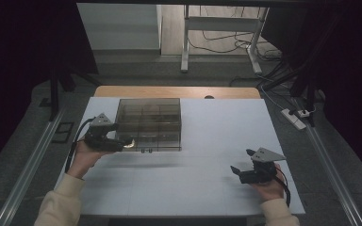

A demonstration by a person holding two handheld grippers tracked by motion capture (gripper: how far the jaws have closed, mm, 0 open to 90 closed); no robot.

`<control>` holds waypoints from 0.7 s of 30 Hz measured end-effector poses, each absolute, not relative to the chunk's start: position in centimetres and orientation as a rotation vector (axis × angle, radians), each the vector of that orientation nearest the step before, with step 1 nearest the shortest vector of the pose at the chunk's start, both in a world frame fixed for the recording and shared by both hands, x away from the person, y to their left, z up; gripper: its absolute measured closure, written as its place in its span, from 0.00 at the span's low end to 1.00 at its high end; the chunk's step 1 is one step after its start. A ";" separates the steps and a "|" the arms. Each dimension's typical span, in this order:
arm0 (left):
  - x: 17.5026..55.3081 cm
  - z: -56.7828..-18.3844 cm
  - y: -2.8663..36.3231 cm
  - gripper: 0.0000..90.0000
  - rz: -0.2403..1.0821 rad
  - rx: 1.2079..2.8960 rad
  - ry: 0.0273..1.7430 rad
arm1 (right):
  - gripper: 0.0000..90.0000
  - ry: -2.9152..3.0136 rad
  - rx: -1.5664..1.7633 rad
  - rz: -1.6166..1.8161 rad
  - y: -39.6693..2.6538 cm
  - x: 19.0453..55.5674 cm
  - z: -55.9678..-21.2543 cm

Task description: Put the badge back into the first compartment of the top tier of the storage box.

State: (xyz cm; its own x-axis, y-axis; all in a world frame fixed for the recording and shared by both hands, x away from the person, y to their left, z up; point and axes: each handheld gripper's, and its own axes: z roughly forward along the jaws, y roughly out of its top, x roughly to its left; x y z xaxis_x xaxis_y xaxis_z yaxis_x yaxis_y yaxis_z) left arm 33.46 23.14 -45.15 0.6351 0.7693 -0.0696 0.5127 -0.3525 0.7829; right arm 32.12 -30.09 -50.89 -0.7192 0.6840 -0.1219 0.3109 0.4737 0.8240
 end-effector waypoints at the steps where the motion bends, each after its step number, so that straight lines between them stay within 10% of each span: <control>1: 33.3 -45.1 23.2 0.18 0.402 2.029 0.996 | 0.09 2.287 0.829 1.145 -30.1 32.1 -50.9; 21: 30.4 -45.1 24.1 0.18 0.426 2.003 0.994 | 0.09 2.286 0.831 1.155 -30.1 32.0 -50.8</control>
